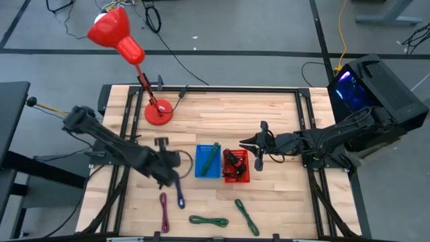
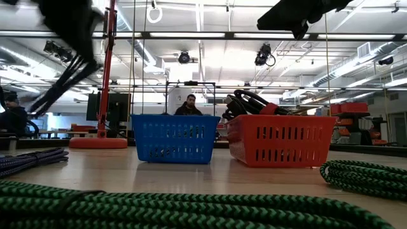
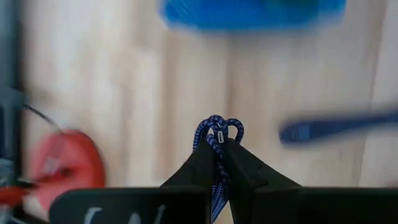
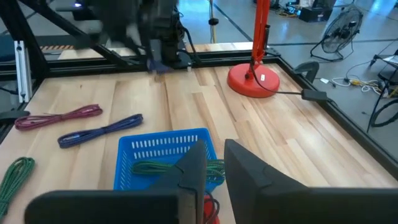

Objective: Pick & Place USB Port
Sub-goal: Put the purple charger cable into the blue bin

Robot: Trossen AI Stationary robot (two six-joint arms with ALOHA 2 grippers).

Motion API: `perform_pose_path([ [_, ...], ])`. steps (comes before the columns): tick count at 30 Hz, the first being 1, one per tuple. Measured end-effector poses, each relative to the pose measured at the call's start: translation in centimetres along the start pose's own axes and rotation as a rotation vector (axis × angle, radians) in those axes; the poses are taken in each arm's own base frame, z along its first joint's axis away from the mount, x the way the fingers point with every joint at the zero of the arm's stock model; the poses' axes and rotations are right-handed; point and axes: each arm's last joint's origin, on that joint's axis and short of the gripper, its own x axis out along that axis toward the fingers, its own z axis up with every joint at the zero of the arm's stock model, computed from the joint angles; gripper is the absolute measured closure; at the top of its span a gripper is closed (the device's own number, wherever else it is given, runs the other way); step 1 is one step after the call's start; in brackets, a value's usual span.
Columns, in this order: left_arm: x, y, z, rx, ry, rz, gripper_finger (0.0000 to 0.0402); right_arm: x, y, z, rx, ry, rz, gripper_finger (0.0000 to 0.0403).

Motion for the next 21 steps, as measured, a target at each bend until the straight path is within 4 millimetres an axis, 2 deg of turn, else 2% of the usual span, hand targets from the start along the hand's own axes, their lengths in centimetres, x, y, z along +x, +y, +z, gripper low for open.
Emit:
perform_pose_path([
  [4,-5.2,3.1,1.4,-0.214,-0.294,0.052,0.0382,0.0,0.0,0.0,-0.004,0.000,0.000,0.0344],
  [9,-8.5,5.3,1.9,-0.417,-0.570,0.021,0.0382,0.0,0.0,0.0,-0.017,-0.001,-0.001,0.0344],
  [16,-9.4,5.0,3.4,-0.533,-0.802,-0.082,0.0382,0.0,-0.1,0.0,-0.022,-0.001,-0.019,0.0344],
  [21,-7.9,4.6,3.7,-0.602,-0.851,-0.132,0.0382,0.0,-0.1,-0.1,-0.024,0.006,-0.017,0.0344],
])
